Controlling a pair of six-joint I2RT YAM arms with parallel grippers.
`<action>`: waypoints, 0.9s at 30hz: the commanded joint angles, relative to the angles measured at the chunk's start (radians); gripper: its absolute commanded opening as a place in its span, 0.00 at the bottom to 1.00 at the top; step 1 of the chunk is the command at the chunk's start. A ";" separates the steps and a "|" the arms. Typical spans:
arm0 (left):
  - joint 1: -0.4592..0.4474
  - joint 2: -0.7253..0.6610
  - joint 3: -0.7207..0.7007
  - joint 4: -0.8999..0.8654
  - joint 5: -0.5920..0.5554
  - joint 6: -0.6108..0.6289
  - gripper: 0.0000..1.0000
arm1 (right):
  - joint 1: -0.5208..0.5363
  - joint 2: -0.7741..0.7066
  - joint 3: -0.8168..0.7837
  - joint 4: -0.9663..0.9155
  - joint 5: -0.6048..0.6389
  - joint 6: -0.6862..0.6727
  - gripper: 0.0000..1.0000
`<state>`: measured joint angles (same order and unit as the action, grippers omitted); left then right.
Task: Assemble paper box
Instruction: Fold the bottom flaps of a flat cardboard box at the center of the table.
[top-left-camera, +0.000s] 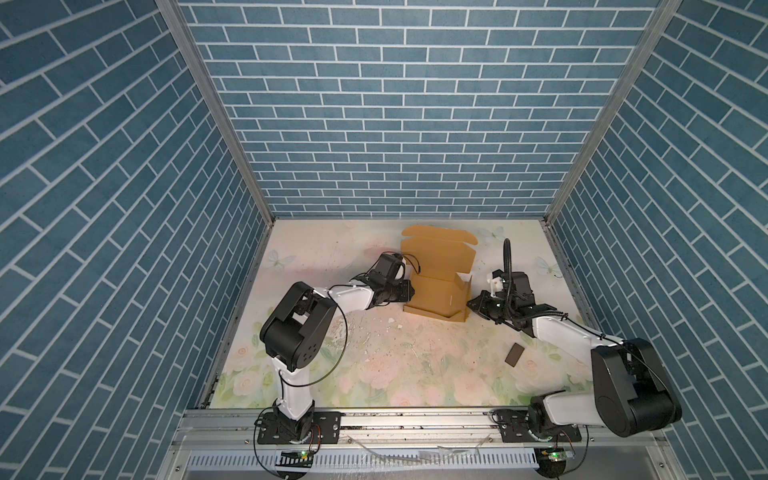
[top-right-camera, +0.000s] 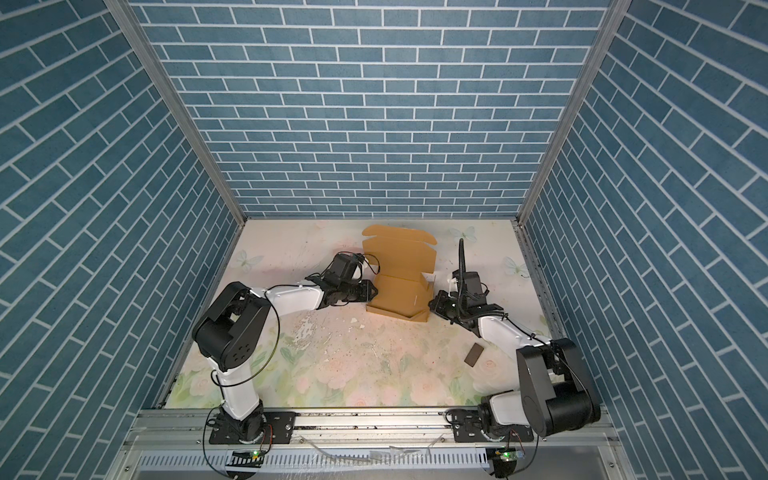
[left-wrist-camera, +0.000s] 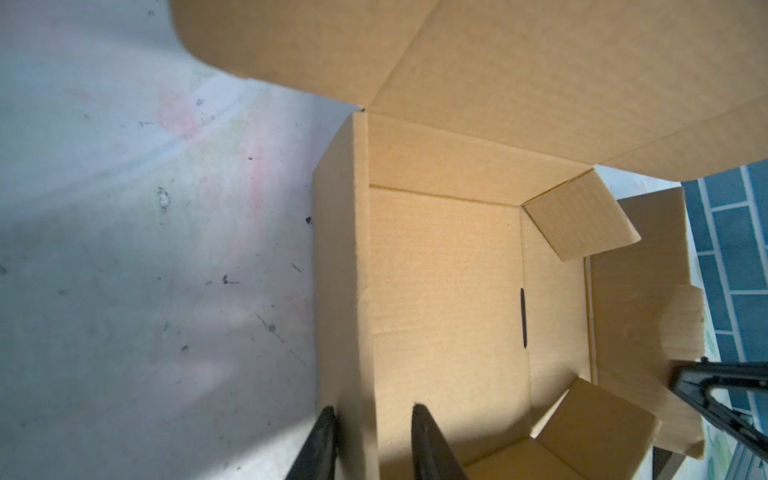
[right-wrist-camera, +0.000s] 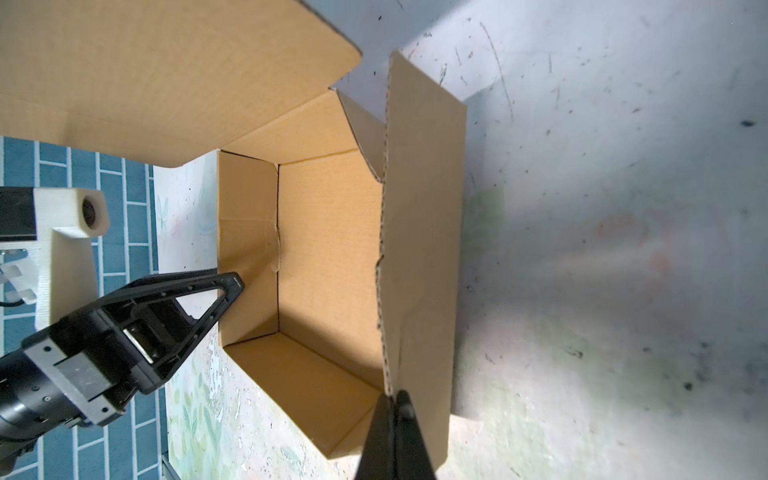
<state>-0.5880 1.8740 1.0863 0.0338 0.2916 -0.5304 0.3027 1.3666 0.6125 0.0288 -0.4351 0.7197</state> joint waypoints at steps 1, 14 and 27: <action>-0.016 -0.004 0.021 -0.003 0.040 0.006 0.32 | 0.031 -0.002 0.047 0.056 -0.069 -0.016 0.00; -0.024 0.002 0.025 0.002 0.041 0.011 0.32 | 0.047 0.017 0.098 0.064 -0.086 -0.029 0.00; -0.032 0.007 0.032 0.002 0.052 0.025 0.33 | 0.080 0.101 0.114 0.095 -0.114 -0.036 0.00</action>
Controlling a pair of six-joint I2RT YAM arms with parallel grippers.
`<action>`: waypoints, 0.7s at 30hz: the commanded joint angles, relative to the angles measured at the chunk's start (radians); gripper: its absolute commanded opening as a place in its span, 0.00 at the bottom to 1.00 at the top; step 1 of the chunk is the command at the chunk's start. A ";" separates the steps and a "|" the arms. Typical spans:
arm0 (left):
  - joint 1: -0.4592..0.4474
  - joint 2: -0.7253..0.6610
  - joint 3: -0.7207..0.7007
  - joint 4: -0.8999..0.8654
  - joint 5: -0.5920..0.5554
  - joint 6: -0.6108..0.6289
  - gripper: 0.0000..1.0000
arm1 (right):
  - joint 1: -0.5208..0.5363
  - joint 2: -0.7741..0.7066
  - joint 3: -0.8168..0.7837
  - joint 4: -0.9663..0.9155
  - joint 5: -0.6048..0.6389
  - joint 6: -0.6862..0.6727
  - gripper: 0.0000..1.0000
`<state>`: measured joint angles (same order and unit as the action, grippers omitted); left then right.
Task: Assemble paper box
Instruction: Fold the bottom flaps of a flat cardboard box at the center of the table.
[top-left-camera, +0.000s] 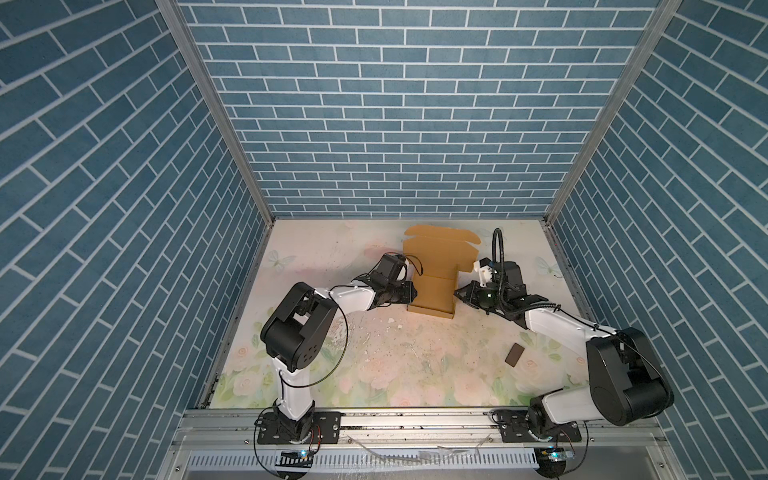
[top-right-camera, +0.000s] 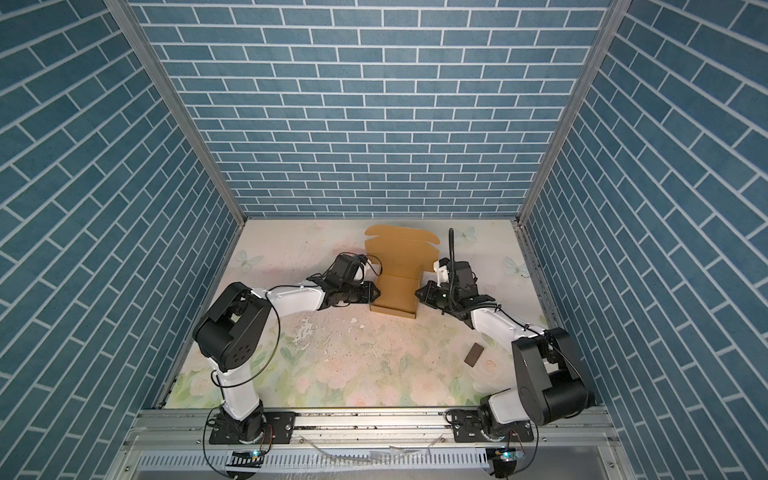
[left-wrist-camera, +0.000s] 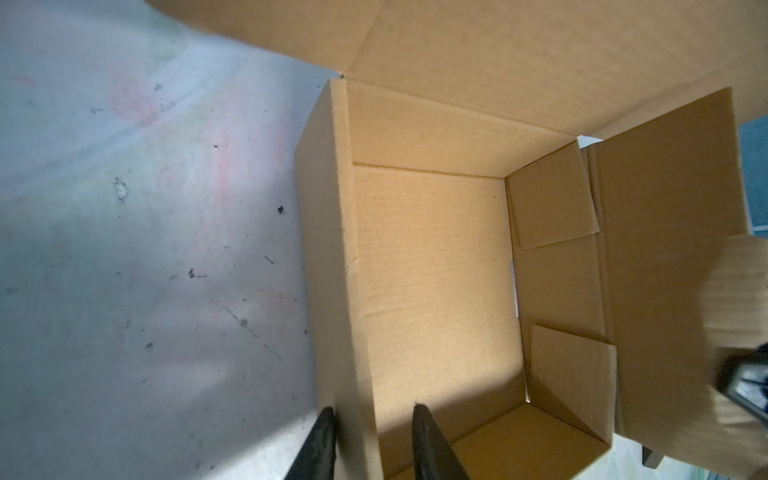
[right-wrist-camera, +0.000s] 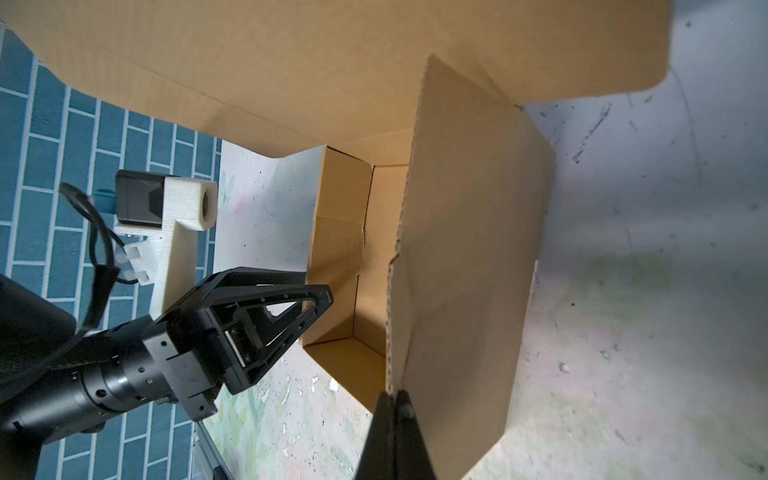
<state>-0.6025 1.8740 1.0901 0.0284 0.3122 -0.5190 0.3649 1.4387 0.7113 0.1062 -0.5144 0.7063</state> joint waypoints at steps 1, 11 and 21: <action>-0.018 0.011 0.031 0.002 0.022 0.008 0.33 | 0.019 0.038 0.019 0.010 -0.026 -0.033 0.01; -0.018 0.004 0.031 -0.004 0.022 0.012 0.33 | 0.013 0.077 -0.012 0.067 -0.004 -0.021 0.21; -0.017 0.008 0.027 0.001 0.018 0.007 0.33 | 0.008 0.093 -0.031 0.081 -0.005 -0.036 0.34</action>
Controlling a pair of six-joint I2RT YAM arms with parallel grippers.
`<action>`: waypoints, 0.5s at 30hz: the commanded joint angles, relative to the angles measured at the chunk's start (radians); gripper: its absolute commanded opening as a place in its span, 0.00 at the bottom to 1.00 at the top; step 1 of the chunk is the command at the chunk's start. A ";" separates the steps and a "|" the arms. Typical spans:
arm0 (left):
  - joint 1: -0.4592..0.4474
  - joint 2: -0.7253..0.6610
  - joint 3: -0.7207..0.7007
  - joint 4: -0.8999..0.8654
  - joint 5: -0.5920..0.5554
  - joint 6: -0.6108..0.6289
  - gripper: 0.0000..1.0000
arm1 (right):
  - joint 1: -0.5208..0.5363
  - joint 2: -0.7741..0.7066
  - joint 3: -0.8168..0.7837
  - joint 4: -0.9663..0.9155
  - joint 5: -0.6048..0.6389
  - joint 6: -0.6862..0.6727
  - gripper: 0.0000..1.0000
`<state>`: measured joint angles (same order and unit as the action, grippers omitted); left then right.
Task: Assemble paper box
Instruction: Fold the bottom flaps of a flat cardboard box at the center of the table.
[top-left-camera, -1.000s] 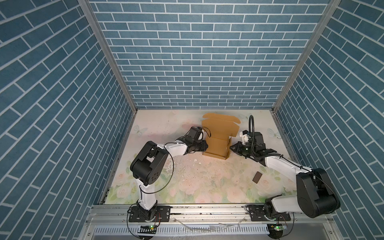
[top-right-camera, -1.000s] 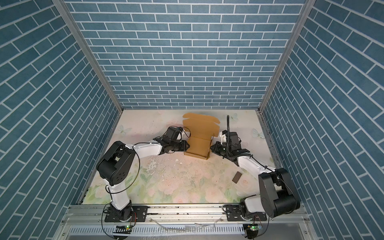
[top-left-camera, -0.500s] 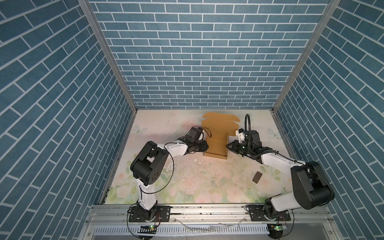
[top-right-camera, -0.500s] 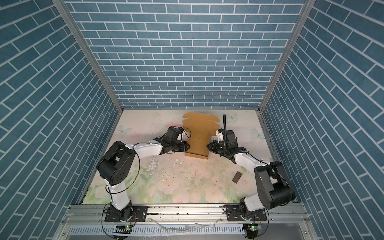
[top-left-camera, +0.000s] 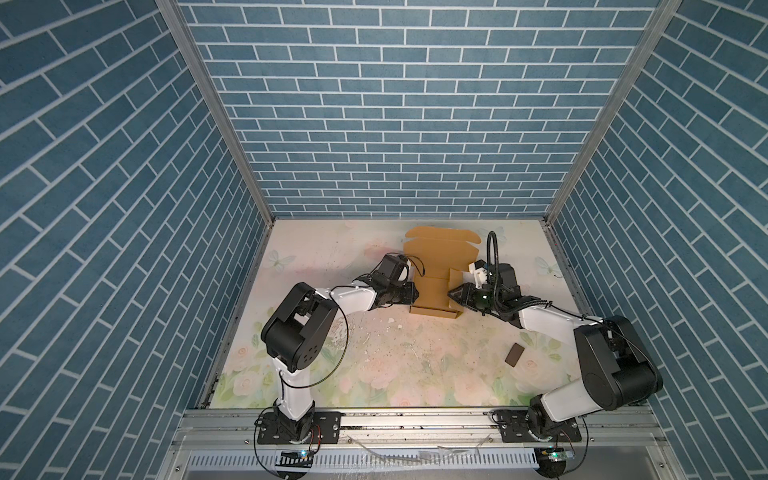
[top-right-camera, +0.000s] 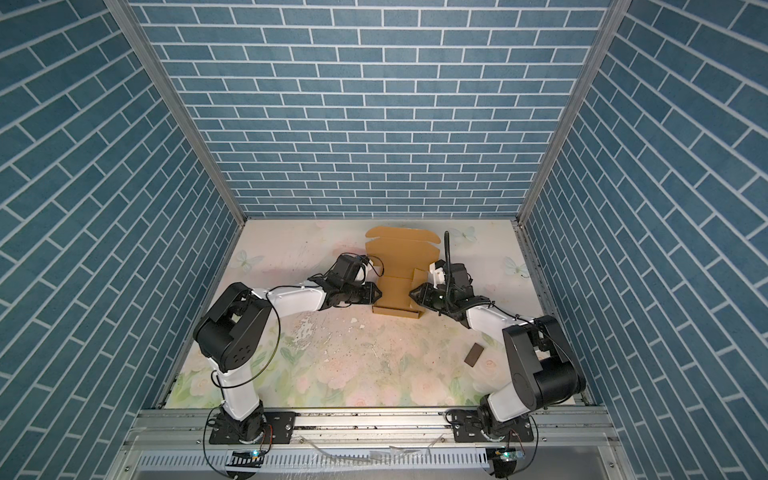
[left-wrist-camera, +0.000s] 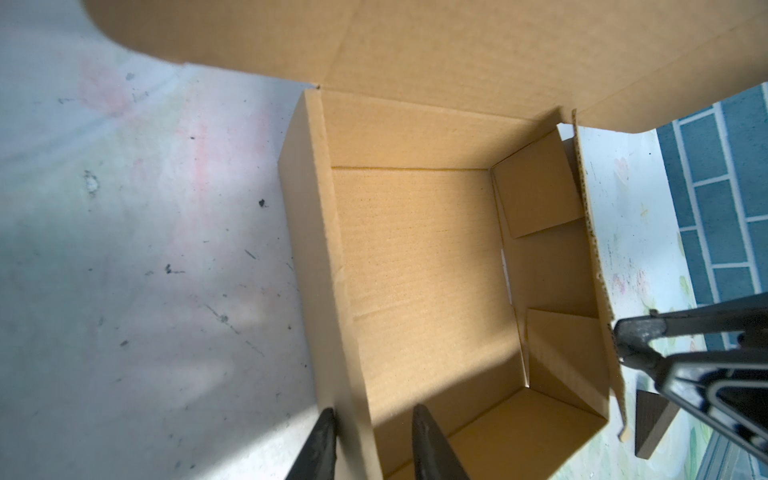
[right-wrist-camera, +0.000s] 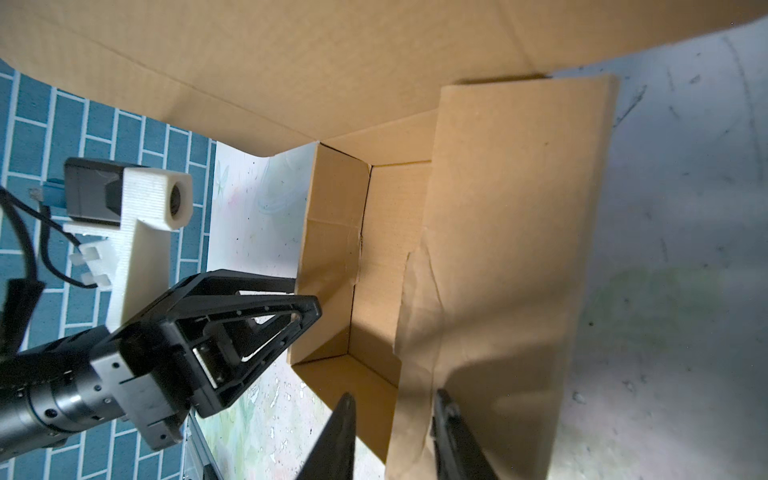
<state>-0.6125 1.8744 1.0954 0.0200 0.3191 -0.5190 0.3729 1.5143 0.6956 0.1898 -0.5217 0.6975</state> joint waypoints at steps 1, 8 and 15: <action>-0.007 0.009 0.021 0.007 0.008 0.007 0.33 | -0.001 0.016 -0.016 -0.011 0.012 -0.032 0.34; -0.007 0.009 0.021 0.006 0.008 0.007 0.33 | -0.018 -0.013 -0.008 -0.099 0.082 -0.034 0.11; -0.008 0.008 0.021 0.006 0.007 0.008 0.33 | -0.015 -0.007 0.065 -0.341 0.199 -0.116 0.05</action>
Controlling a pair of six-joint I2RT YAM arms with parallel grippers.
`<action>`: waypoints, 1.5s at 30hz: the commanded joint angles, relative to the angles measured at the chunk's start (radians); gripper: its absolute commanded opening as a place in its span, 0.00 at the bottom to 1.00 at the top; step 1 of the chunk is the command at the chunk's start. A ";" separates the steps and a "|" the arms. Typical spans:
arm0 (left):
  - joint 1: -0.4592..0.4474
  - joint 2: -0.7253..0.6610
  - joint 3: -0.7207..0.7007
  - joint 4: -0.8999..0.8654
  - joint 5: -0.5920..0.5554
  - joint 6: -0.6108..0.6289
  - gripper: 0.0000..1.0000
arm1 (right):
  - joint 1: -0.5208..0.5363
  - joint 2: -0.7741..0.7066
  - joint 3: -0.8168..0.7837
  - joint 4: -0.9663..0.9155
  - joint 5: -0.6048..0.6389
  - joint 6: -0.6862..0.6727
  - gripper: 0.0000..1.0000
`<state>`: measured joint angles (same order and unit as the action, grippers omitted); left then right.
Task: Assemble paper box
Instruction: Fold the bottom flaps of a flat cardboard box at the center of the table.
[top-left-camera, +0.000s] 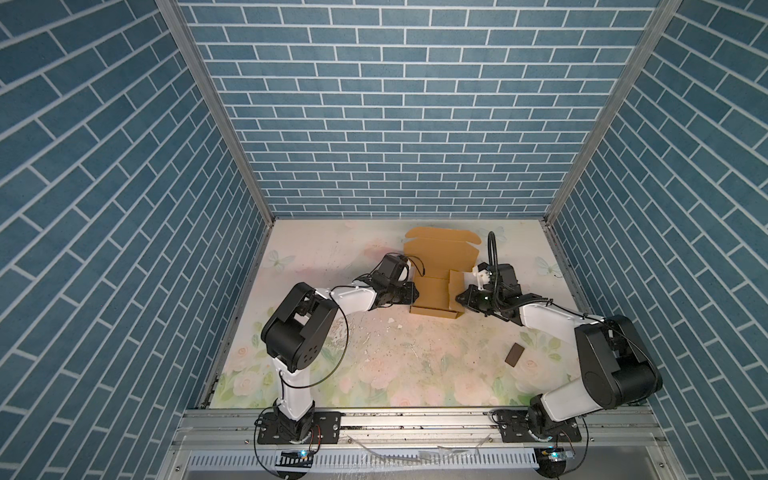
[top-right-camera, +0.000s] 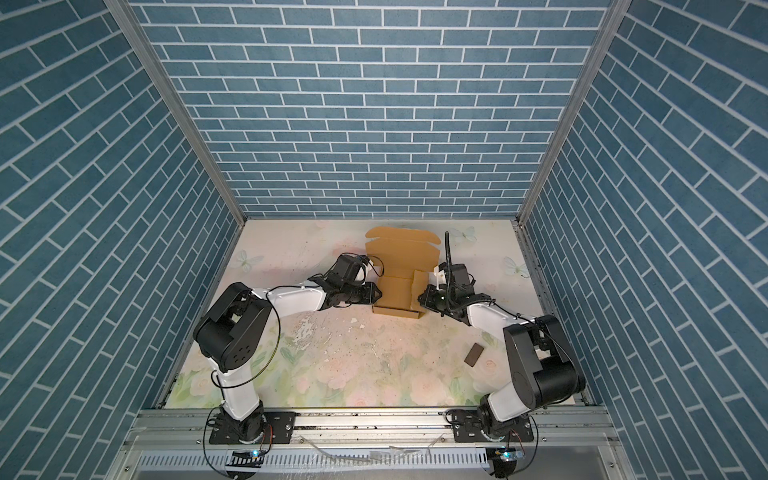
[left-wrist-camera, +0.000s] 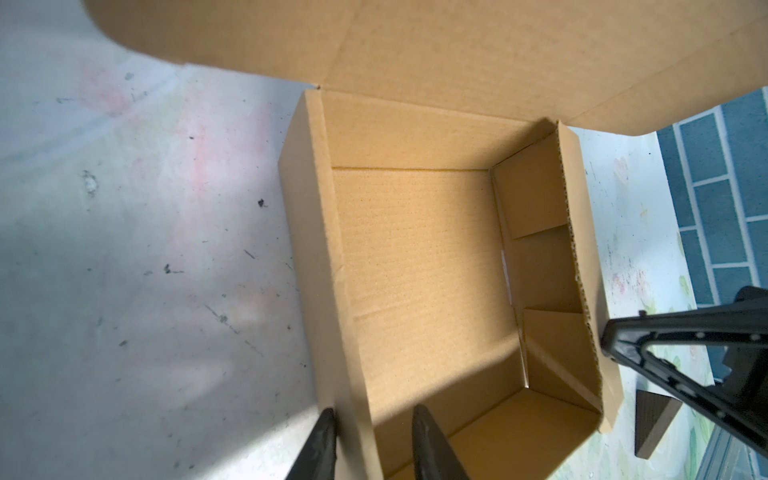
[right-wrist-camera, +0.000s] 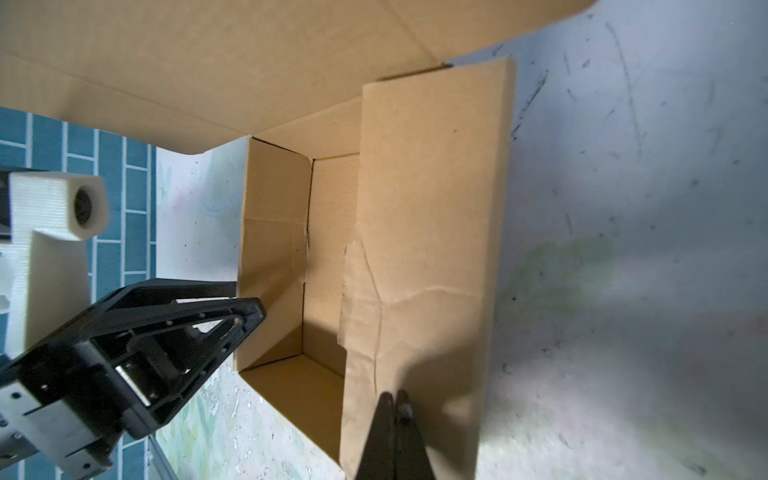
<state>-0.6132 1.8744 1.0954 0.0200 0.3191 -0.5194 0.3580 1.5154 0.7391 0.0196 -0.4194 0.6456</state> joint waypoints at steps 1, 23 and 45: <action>-0.007 0.008 0.021 0.006 0.008 0.008 0.33 | -0.001 -0.011 0.027 -0.199 0.115 -0.077 0.07; -0.002 0.009 0.020 0.009 0.006 0.004 0.33 | -0.009 0.000 0.090 -0.311 0.109 -0.165 0.57; -0.004 0.015 0.022 0.012 0.015 0.006 0.33 | -0.031 0.017 0.054 -0.091 -0.119 -0.097 0.40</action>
<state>-0.6128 1.8744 1.0954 0.0204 0.3191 -0.5198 0.3252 1.5162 0.7925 -0.1005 -0.5076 0.5274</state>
